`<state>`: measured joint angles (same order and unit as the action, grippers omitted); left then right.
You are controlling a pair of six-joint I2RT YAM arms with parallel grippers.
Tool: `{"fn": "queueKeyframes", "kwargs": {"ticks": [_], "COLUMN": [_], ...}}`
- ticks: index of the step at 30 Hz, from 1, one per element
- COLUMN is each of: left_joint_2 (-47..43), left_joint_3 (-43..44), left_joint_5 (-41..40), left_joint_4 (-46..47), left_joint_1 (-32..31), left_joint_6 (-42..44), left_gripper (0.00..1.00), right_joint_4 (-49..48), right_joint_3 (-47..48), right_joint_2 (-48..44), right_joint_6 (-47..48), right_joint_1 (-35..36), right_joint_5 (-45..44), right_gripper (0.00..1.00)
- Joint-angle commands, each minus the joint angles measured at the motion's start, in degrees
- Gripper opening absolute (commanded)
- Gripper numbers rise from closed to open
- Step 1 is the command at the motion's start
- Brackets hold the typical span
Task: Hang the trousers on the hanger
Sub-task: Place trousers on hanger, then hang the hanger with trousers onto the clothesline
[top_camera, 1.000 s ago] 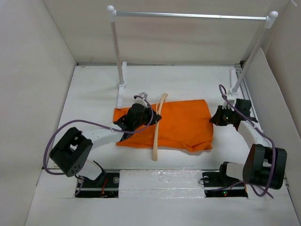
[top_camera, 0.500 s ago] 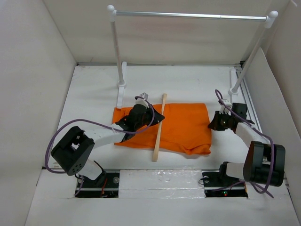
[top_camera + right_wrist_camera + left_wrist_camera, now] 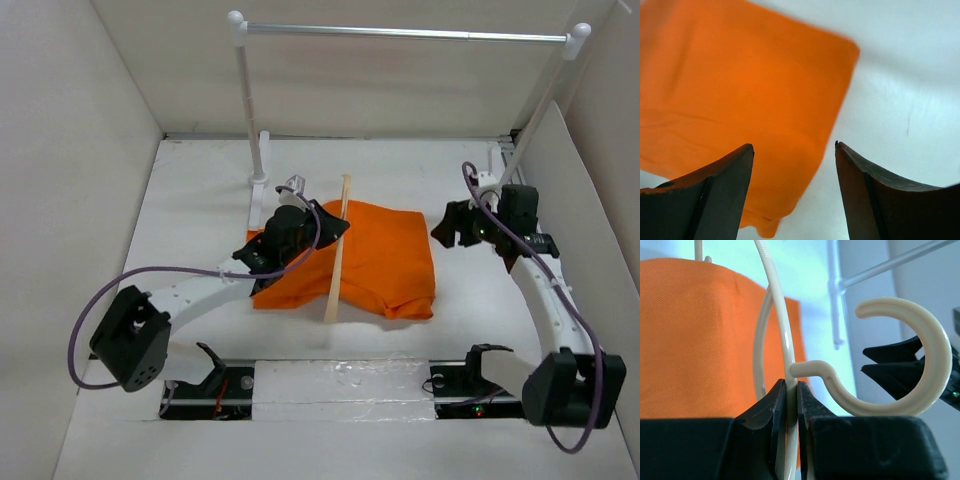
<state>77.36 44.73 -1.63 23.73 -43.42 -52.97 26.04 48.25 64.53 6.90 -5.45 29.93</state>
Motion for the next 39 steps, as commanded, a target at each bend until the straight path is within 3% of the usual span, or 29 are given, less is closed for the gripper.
{"fn": "queueKeyframes", "kwargs": {"ticks": [1,3,4,9,12,14,19,23,26,32,34,38,39], "left_joint_2": [-7.92,-8.46,-8.02,-5.91,-5.38,-5.03,-4.85,-5.20,-5.20,-6.35,-6.35,-6.61,-6.61], "left_joint_3": [8.52,11.68,17.87,28.19,31.54,32.61,33.23,32.09,32.44,30.33,29.98,29.98,30.06], "left_joint_5": [-2.59,-2.33,-2.41,-1.89,-1.54,-1.45,-1.80,-1.62,-1.45,-0.48,-0.39,-0.31,-0.31], "left_joint_4": [4.67,1.43,-1.81,-8.94,-10.62,-10.63,-9.84,-8.96,-9.05,-7.73,-7.55,-7.38,-7.38], "left_joint_1": [0.09,0.09,0.09,0.09,0.09,0.62,0.62,0.62,0.62,2.29,2.29,2.81,2.81], "left_joint_6": [3.21,4.62,6.20,9.02,9.29,9.20,8.41,7.62,7.62,6.38,6.21,6.30,6.74], "left_gripper": [0.00,0.00,0.00,0.00,0.00,0.00,0.00,0.00,0.00,0.00,0.00,0.00,0.00], "right_joint_4": [2.52,0.51,-4.11,-5.74,-5.82,-7.49,-16.36,-16.46,-21.20,-23.75,-28.04,-33.07,-34.73], "right_joint_3": [9.04,12.02,14.04,23.10,29.44,30.15,27.16,26.64,22.69,19.52,17.07,14.24,14.42], "right_joint_2": [-6.42,-7.66,-8.62,-5.83,-2.23,-0.99,2.08,4.37,4.64,5.51,5.87,6.04,6.39], "right_joint_6": [-3.70,-8.89,-16.75,-22.97,-24.73,-26.58,-30.71,-31.15,-34.05,-35.63,-37.30,-39.15,-39.06], "right_joint_1": [8.31,14.39,21.29,37.32,42.87,44.64,45.79,47.98,47.99,47.99,47.99,47.99,47.99], "right_joint_5": [5.47,6.02,2.53,-6.71,-10.42,-14.01,-12.97,-15.51,-14.99,-14.56,-12.80,-12.62,-11.92], "right_gripper": [0.73,0.75,0.77,0.84,0.86,0.86,0.87,0.86,0.77,0.74,0.66,0.35,0.34]}}
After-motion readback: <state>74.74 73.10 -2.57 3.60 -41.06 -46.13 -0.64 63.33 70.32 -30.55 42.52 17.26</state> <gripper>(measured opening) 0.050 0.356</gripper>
